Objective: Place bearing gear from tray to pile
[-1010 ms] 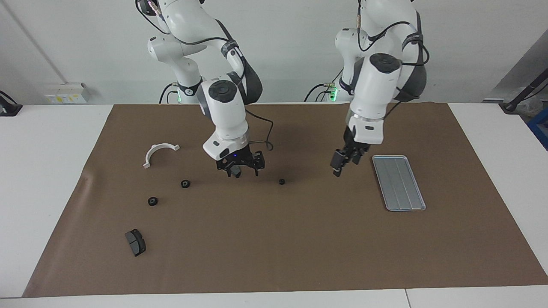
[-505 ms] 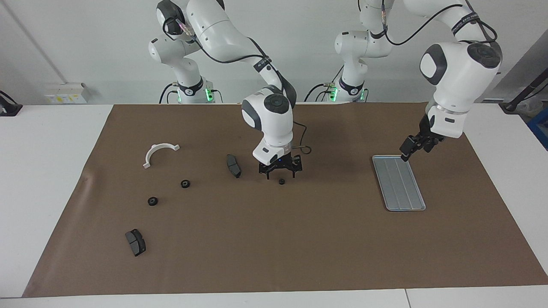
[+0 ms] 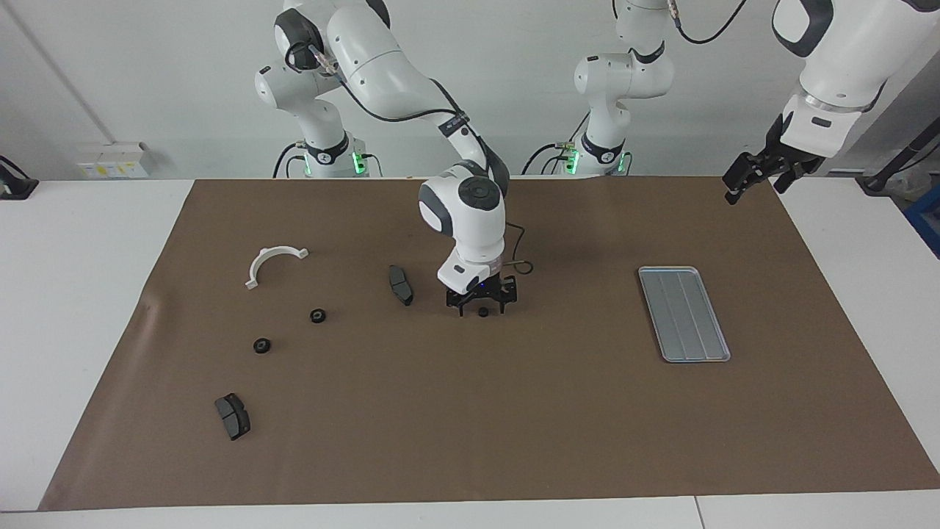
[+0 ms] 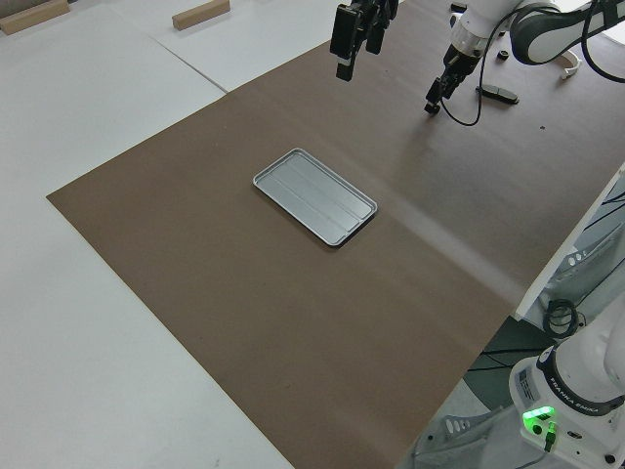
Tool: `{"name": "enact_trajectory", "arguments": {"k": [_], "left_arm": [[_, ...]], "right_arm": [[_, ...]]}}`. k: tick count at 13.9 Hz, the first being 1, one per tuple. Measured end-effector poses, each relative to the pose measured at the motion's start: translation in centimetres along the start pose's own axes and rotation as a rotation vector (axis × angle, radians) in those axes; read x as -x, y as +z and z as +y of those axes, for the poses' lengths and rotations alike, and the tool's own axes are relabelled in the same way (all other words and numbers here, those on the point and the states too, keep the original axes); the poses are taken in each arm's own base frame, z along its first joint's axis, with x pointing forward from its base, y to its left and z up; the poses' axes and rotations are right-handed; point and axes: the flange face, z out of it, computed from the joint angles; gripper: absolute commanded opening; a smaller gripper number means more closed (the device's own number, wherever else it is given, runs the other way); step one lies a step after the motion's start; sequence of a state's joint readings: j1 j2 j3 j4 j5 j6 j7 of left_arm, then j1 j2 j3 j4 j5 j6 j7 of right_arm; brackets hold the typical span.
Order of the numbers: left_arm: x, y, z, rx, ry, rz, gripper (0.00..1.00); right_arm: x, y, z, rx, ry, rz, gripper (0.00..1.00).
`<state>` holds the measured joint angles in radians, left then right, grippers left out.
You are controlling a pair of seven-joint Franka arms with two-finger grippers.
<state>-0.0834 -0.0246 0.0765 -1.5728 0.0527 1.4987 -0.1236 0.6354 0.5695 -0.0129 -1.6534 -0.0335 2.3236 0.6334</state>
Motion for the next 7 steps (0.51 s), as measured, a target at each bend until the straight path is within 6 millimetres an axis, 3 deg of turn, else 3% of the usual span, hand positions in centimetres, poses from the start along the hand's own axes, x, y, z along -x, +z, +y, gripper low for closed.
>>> {"name": "enact_trajectory", "arguments": {"k": [5, 6, 7], "left_arm": [[0.4, -1.8, 3.3, 0.013, 0.062, 0.023, 1.00], [0.1, -1.4, 3.6, 0.017, 0.066, 0.036, 1.00], [-0.2, -0.8, 3.7, 0.020, 0.069, 0.042, 1.00]], "right_arm": [[0.0, 0.1, 0.0, 0.005, -0.004, 0.000, 0.40], [0.0, 0.1, 0.0, 0.005, -0.005, 0.001, 0.33], [0.0, 0.1, 0.1, 0.007, -0.006, 0.003, 0.19]]}}
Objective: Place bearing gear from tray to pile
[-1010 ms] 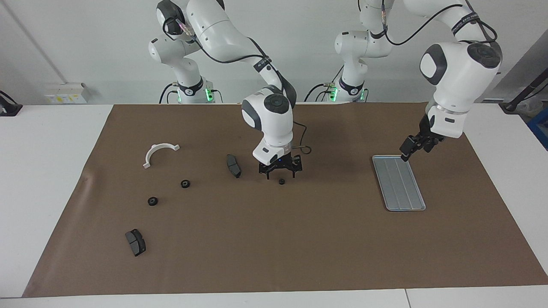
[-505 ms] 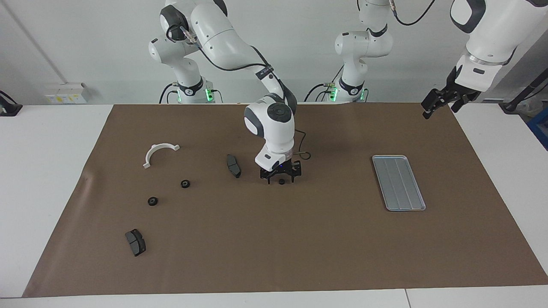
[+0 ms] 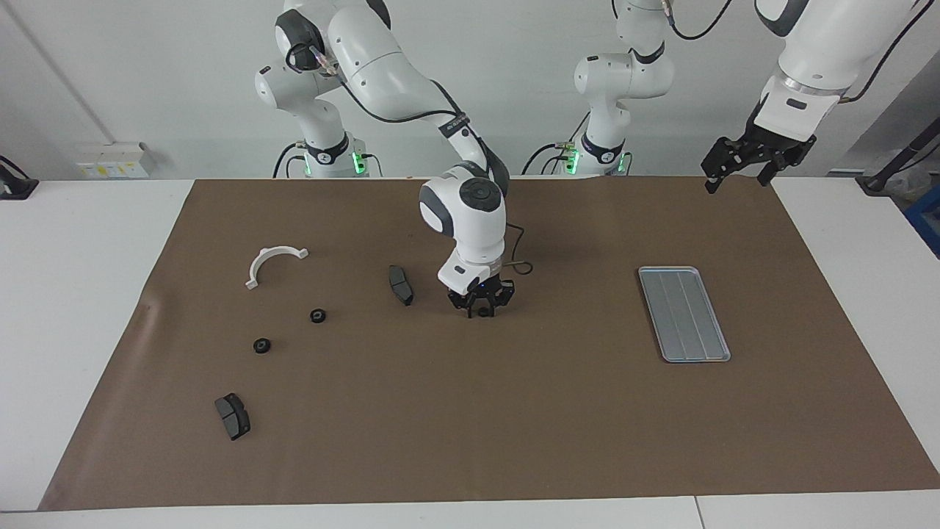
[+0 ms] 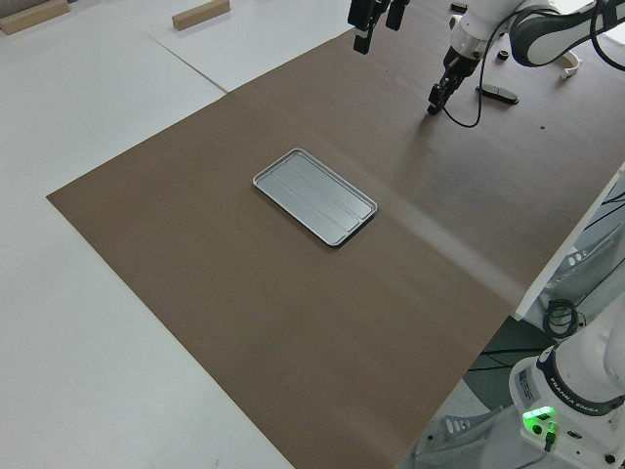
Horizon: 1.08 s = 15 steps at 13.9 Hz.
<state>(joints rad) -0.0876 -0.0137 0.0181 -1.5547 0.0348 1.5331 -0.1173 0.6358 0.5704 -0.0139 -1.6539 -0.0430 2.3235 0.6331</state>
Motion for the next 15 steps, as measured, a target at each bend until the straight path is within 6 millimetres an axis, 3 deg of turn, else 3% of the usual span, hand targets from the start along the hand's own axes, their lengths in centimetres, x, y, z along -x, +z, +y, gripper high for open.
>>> {"name": "enact_trajectory", "arguments": {"k": [1, 7, 10, 12, 15], "left_arm": [[-0.2, 0.6, 0.1, 0.002, 0.002, 0.002, 1.00], [-0.3, 2.2, 0.7, 0.006, 0.014, -0.010, 1.00], [-0.3, 2.2, 0.7, 0.006, 0.015, -0.010, 1.00], [-0.3, 2.2, 0.7, 0.005, 0.015, -0.011, 1.00], [-0.3, 2.2, 0.6, 0.006, 0.013, -0.011, 1.00]], "right_arm": [[-0.1, -0.1, 0.1, 0.001, 0.000, 0.002, 0.01], [-0.1, -0.3, -0.1, -0.002, -0.002, 0.006, 0.00], [-1.1, -1.9, 0.4, -0.008, 0.013, 0.026, 0.00], [-3.0, -5.6, 3.2, -0.004, 0.060, 0.044, 0.00], [-6.3, -12.0, 11.6, 0.017, 0.077, 0.040, 0.00]]}}
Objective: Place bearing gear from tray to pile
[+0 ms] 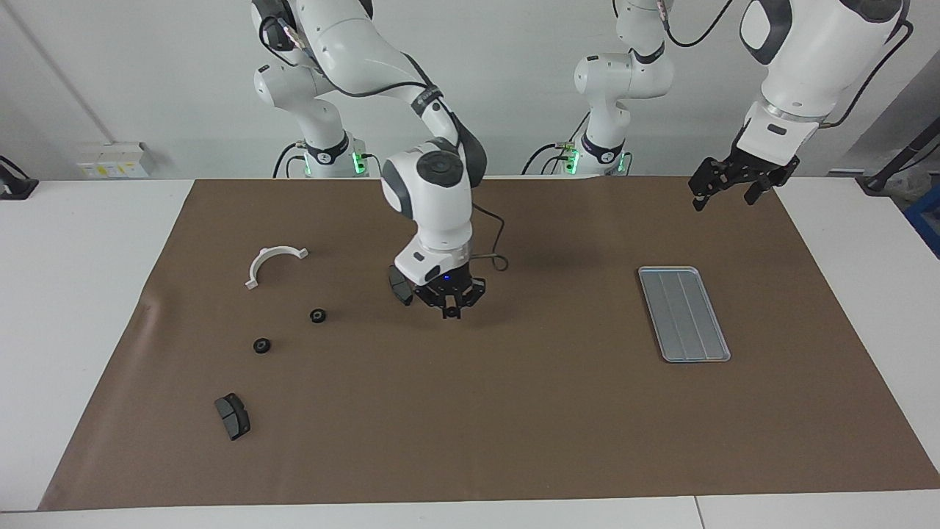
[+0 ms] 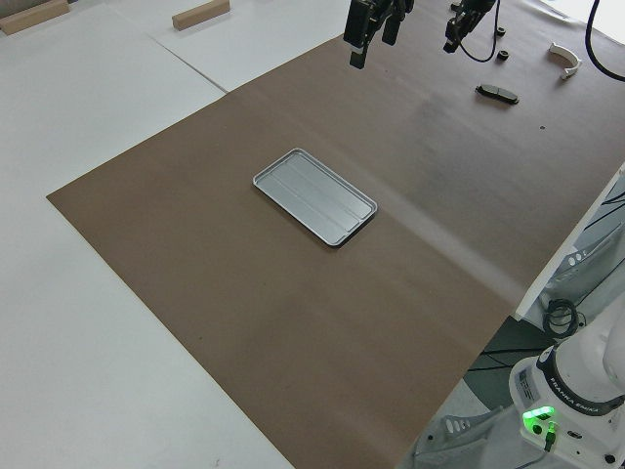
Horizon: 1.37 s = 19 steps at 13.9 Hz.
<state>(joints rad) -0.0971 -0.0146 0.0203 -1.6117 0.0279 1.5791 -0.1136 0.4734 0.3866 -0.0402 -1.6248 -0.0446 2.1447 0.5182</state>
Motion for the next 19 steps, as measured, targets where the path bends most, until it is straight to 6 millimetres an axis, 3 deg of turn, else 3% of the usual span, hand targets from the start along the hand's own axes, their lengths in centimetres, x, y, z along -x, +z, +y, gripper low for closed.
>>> {"name": "enact_trajectory", "arguments": {"k": [1, 3, 6, 8, 10, 15, 16, 17, 18, 19], "left_arm": [[0.0, 0.0, -0.1, 0.000, -0.003, 0.000, 1.00], [0.0, 0.0, -0.2, 0.000, -0.004, 0.001, 1.00], [0.0, 0.0, -0.3, 0.000, -0.005, 0.001, 1.00], [0.0, 0.0, -0.5, 0.000, -0.008, 0.001, 1.00], [-0.1, 0.0, -0.7, 0.001, 0.010, 0.004, 1.00], [-0.4, 0.5, -1.5, 0.042, 0.059, 0.024, 1.00], [-0.5, 0.7, -1.7, 0.045, 0.056, 0.025, 1.00], [-0.4, 0.7, -1.7, 0.047, 0.056, 0.025, 1.00], [-0.4, 0.7, -1.7, 0.048, 0.057, 0.026, 1.00], [-0.3, 0.6, -1.6, 0.048, 0.057, 0.027, 1.00]], "right_arm": [[-1.2, -1.1, 3.0, 0.007, -0.009, -0.003, 0.00], [-3.4, -1.2, 8.9, 0.021, -0.026, -0.005, 0.00], [-5.5, 1.3, 18.3, 0.027, -0.043, -0.032, 0.00], [-6.1, 2.9, 22.6, 0.023, -0.046, -0.041, 0.00], [-6.5, 5.3, 25.0, 0.026, -0.042, -0.040, 0.00], [-6.5, 10.5, 24.5, 0.024, -0.051, -0.041, 0.00], [-6.4, 10.9, 24.6, 0.025, -0.050, -0.047, 0.08], [-6.3, 11.1, 24.6, 0.025, -0.049, -0.048, 0.25], [-6.3, 11.3, 24.8, 0.025, -0.047, -0.041, 0.69], [-6.2, 11.5, 24.9, 0.025, -0.046, -0.037, 1.00]]}}
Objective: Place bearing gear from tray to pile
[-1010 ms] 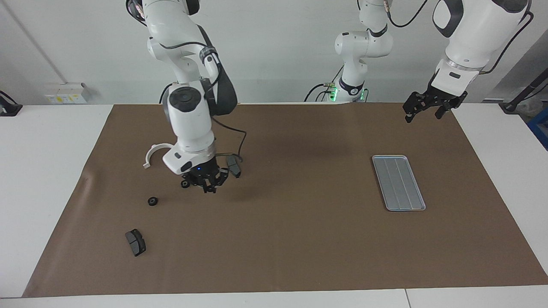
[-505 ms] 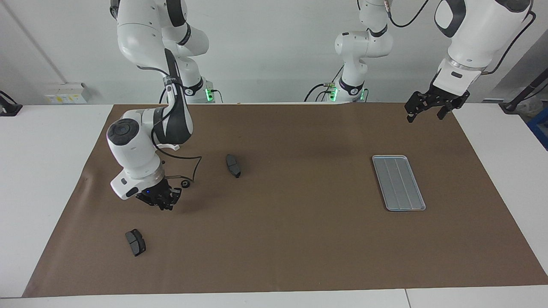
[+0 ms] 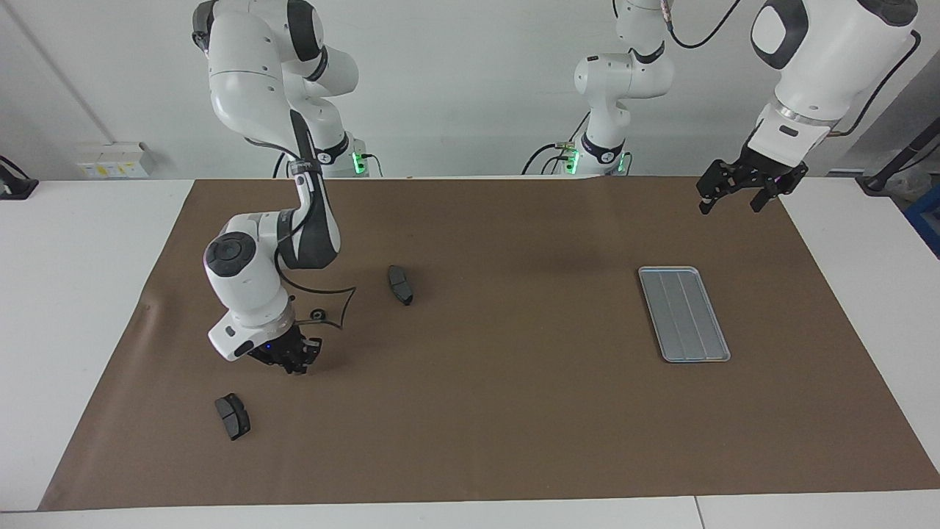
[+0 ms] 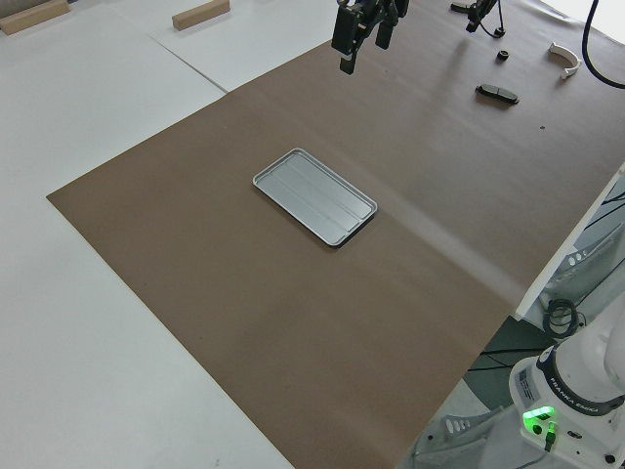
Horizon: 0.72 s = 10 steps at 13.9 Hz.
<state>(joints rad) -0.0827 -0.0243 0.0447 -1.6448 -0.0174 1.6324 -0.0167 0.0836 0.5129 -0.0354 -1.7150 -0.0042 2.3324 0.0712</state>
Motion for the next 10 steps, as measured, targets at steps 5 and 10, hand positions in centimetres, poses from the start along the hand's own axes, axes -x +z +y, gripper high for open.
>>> {"name": "enact_trajectory", "arguments": {"k": [5, 10], "left_arm": [[0.0, -0.1, -0.1, 0.000, -0.001, 0.001, 1.00], [0.0, -0.1, -0.2, 0.000, -0.004, 0.001, 1.00]], "right_arm": [[-0.1, -0.7, 0.1, -0.001, 0.002, 0.016, 1.00], [0.2, -10.8, 2.3, 0.007, 0.038, 0.043, 1.00]]}}
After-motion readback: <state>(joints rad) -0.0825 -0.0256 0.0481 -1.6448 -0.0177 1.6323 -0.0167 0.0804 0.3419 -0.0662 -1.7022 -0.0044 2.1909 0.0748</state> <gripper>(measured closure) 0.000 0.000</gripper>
